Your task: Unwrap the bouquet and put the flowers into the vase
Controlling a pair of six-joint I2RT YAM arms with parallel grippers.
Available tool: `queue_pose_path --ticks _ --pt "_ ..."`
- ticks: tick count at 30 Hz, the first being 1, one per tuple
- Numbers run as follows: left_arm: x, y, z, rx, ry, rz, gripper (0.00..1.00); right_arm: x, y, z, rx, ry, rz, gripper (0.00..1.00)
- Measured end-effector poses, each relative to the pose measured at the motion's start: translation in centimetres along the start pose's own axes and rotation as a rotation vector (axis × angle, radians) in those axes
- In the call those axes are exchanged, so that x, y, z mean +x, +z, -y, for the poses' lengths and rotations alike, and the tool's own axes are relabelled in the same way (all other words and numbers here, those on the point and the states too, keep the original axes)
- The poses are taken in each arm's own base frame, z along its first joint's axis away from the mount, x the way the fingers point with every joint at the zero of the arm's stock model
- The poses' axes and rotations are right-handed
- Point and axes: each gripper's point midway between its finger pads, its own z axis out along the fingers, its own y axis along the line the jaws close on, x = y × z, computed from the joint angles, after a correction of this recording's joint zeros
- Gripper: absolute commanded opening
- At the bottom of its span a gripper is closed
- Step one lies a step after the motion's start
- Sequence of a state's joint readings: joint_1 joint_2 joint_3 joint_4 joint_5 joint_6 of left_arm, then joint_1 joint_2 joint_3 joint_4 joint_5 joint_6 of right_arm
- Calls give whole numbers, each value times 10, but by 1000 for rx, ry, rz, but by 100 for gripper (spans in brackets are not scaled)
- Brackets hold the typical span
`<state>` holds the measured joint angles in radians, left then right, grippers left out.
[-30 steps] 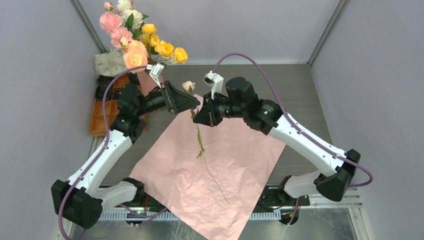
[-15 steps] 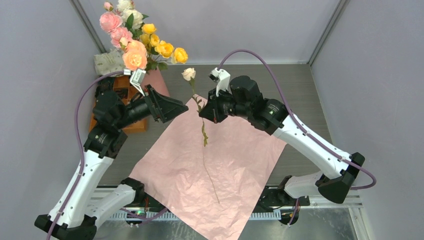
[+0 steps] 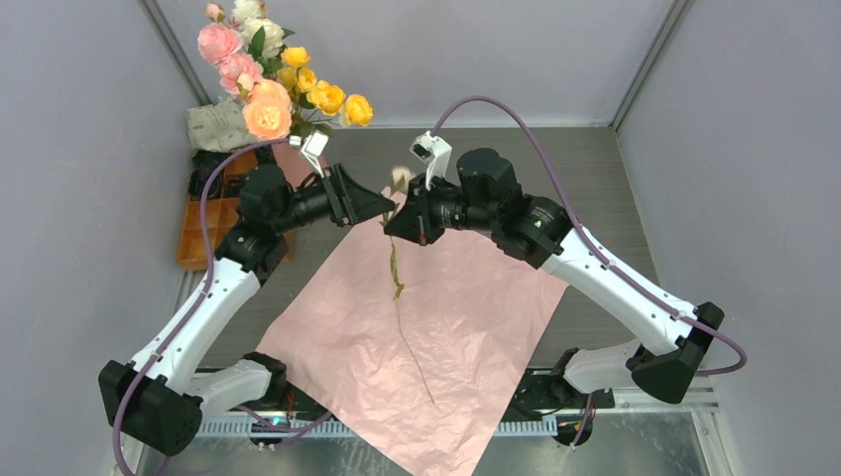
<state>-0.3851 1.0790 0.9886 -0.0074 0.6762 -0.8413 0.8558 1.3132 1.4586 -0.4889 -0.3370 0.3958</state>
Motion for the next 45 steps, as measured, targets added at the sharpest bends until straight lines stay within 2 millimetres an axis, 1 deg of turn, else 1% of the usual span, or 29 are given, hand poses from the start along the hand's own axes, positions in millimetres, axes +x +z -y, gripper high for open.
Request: queue_pose_path --ticks 4,8,13,14,18,25,28,30,31,32,33,34,35,36,37,40,41,44,45 --pt "-6 1 7 27 17 24 59 -1 2 -7 -28 1 8 1" --pt "-8 -3 11 32 26 40 57 3 4 -4 -25 6 2 1" --pt "-12 -12 21 39 48 76 50 7 6 -4 -27 8 -4 1" --pt "-13 -14 23 43 53 81 48 6 6 -4 -27 7 -1 1" --pt "-12 -17 26 46 59 89 32 4 7 -5 -31 6 7 1" --pt "-6 -16 18 34 37 77 19 6 11 -2 -27 11 -2 1" --pt "-6 -16 19 35 33 77 5 8 14 0 -24 16 -10 1" --pt "-6 -16 19 35 28 79 2 9 16 1 -21 18 -12 2" --pt "-7 -17 20 34 28 82 2 9 16 1 -18 19 -13 6" --pt "-7 -18 21 34 30 86 2 9 16 2 -14 19 -11 14" --pt "-8 -19 22 36 33 90 2 9 16 2 -13 19 -11 26" --pt "-9 -21 24 34 37 97 2 8 16 3 -9 18 -8 40" --pt "-9 -22 25 33 41 103 2 8 17 3 -6 25 -6 52" --pt "-10 -25 25 22 51 111 2 7 17 4 1 24 -3 62" --pt "-10 -28 26 13 60 118 2 7 17 6 10 23 1 69" --pt "-18 -35 27 -43 95 137 2 3 17 12 45 22 20 84" --pt "-25 -38 31 -62 121 152 1 1 16 15 62 20 29 88" --pt "-43 -47 44 -96 192 195 2 -5 9 20 102 13 65 92" --pt "-53 -52 50 -114 228 219 2 -7 4 21 118 11 79 93"
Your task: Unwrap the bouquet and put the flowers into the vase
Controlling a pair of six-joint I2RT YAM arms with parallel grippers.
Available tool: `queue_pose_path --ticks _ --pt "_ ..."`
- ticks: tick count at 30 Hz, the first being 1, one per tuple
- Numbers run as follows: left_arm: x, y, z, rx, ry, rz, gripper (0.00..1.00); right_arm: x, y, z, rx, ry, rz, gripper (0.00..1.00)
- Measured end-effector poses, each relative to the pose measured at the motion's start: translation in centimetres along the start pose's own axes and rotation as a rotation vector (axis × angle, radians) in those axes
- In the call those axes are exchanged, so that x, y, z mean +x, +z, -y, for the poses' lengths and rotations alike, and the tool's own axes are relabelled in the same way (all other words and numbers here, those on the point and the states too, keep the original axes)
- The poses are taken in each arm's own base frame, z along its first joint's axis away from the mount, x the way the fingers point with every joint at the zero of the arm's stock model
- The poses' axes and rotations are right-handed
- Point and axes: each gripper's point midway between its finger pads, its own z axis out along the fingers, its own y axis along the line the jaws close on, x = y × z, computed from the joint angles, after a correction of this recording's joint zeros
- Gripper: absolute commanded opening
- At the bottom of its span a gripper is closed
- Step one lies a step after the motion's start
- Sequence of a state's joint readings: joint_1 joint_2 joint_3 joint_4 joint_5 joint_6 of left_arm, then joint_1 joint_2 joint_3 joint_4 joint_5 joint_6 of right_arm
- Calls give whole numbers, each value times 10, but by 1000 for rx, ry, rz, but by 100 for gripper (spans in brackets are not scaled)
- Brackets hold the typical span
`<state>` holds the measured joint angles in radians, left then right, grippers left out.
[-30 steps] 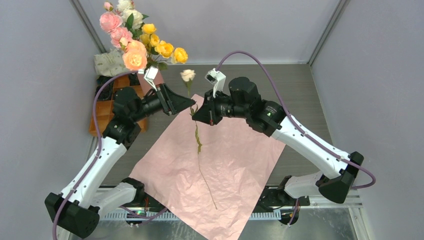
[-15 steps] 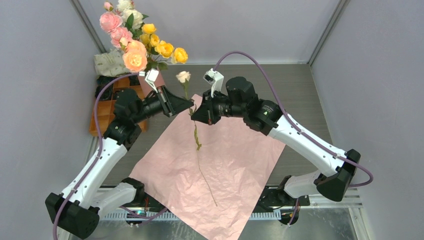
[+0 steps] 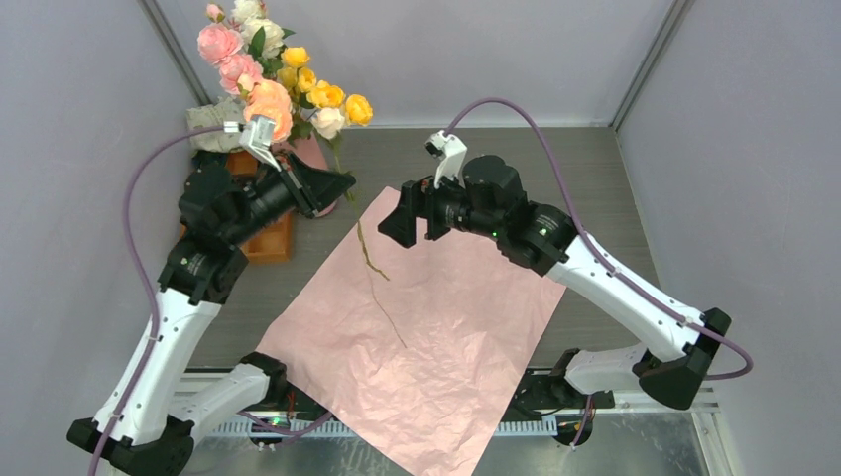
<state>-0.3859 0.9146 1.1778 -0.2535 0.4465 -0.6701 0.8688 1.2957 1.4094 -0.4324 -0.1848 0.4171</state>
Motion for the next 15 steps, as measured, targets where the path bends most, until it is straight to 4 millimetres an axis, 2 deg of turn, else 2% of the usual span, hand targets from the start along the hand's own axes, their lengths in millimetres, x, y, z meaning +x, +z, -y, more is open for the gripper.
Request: queue_pose_path --ticks 3,6,8,11,15 --pt "-36 -9 10 -51 98 75 2 -10 -19 5 45 -9 63 95" --pt "-82 -25 24 -119 219 181 2 -17 -37 7 73 -18 113 96" --pt "-124 -43 37 -176 323 294 2 -20 -46 8 86 -25 138 96" --pt "-172 -67 49 -264 454 442 2 -23 -51 12 110 -30 161 96" --pt "-219 -96 52 -405 619 595 2 -21 -49 17 131 -28 157 96"
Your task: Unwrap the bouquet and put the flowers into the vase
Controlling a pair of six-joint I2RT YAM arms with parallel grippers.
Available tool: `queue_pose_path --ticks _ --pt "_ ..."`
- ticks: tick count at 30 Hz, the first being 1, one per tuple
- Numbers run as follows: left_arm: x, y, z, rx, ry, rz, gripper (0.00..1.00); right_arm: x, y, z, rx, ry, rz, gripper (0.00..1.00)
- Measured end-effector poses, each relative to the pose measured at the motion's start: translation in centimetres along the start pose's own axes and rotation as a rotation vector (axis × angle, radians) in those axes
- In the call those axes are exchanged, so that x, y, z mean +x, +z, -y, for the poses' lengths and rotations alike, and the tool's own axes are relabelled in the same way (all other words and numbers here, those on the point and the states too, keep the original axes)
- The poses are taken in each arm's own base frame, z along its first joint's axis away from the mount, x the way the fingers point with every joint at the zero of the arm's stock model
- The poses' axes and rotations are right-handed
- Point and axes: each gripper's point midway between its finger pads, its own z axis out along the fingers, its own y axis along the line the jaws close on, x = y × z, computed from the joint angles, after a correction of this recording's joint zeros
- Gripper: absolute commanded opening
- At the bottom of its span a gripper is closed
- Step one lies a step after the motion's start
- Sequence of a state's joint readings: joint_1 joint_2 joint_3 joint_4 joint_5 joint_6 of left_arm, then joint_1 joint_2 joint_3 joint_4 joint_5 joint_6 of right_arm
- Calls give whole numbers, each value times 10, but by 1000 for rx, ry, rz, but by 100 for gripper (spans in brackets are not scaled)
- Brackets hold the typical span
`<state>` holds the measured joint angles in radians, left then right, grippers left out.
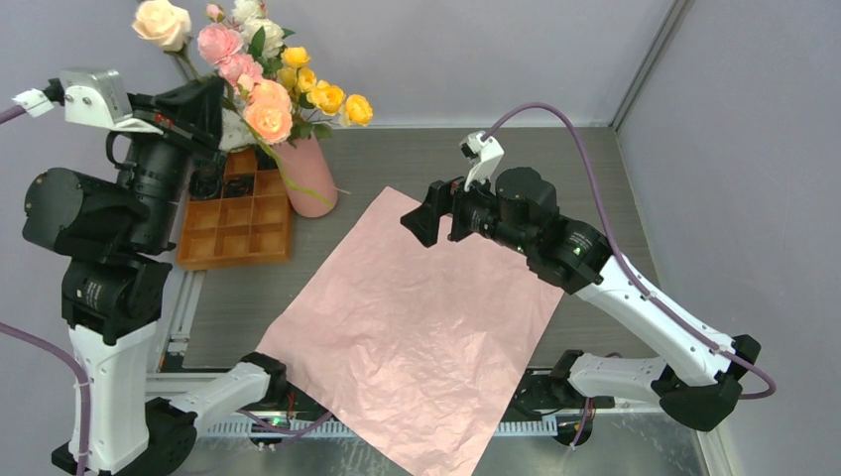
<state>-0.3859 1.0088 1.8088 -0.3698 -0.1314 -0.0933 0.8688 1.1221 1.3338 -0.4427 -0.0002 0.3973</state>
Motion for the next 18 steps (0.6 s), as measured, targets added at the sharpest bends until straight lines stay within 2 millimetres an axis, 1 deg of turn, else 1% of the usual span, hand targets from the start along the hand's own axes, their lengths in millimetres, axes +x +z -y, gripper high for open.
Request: queue_pose_path --ticks 2,4,8,10,12,13,15,18 --pt "-7 10 -11 -52 77 37 2 3 1 1 4 0 -7 96" --pt "-3 25 -19 -91 153 51 2 6 3 3 7 0 -14 96" --pt "25 58 -28 -134 278 15 2 10 6 5 12 0 -26 96" --pt "47 75 -31 -146 329 -24 2 12 7 6 14 0 -31 96" --pt "70 86 -36 -160 383 -71 2 13 7 6 16 0 -34 96" --pt "78 89 -38 -168 407 -86 2 14 7 6 16 -2 -35 96" --pt "82 92 -43 -185 446 -92 2 14 8 6 16 -3 -36 96" --pt "73 95 -50 -226 499 -64 2 15 9 7 19 -4 -40 96"
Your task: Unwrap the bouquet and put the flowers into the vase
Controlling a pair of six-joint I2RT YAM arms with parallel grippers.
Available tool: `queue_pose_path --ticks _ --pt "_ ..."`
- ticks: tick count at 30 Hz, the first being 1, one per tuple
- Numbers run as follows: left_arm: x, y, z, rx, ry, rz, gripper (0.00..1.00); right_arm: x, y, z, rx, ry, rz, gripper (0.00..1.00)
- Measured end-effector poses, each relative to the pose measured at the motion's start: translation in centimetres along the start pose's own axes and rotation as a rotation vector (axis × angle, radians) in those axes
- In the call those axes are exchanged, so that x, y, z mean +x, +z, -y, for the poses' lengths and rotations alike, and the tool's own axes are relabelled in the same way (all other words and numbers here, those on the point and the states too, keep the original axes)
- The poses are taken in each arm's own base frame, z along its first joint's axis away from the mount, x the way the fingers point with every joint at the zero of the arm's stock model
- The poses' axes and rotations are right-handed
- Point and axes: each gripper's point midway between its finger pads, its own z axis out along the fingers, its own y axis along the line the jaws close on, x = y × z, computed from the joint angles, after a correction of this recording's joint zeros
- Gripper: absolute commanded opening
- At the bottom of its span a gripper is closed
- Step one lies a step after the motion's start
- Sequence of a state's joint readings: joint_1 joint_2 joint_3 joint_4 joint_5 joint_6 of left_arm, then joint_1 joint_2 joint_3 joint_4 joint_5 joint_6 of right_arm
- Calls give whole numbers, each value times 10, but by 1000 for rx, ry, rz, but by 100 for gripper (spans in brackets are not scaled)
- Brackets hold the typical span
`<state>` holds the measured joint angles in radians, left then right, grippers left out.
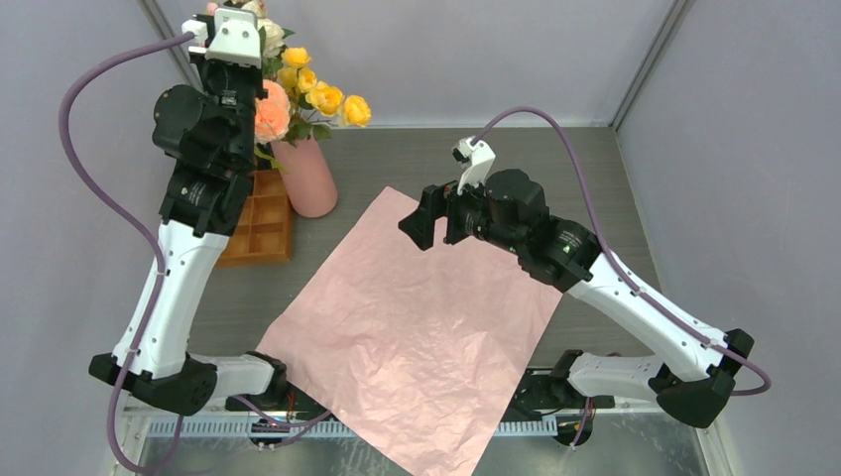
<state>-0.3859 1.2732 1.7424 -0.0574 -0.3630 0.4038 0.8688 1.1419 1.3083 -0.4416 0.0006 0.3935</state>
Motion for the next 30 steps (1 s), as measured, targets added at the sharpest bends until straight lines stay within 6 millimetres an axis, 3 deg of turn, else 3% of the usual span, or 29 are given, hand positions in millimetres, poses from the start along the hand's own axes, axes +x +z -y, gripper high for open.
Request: queue_pose_path --ticks 8,12,15,20,23,30 --pt "-20 -11 -30 -97 38 29 2 8 5 4 8 -7 -19 96" --pt "-38 -45 -47 -80 -21 58 2 12 11 3 -5 -6 -35 96" --pt "-66 -77 -70 -100 -75 126 2 15 15 2 -12 -4 -48 96" --pt "-92 -105 -102 -178 -105 198 2 17 16 0 -28 0 -55 96" --pt "-85 -94 -99 -196 -88 184 1 17 17 -1 -34 1 -57 96" --pt "-24 -21 -42 -152 -5 65 0 18 18 -1 -33 -1 -61 96"
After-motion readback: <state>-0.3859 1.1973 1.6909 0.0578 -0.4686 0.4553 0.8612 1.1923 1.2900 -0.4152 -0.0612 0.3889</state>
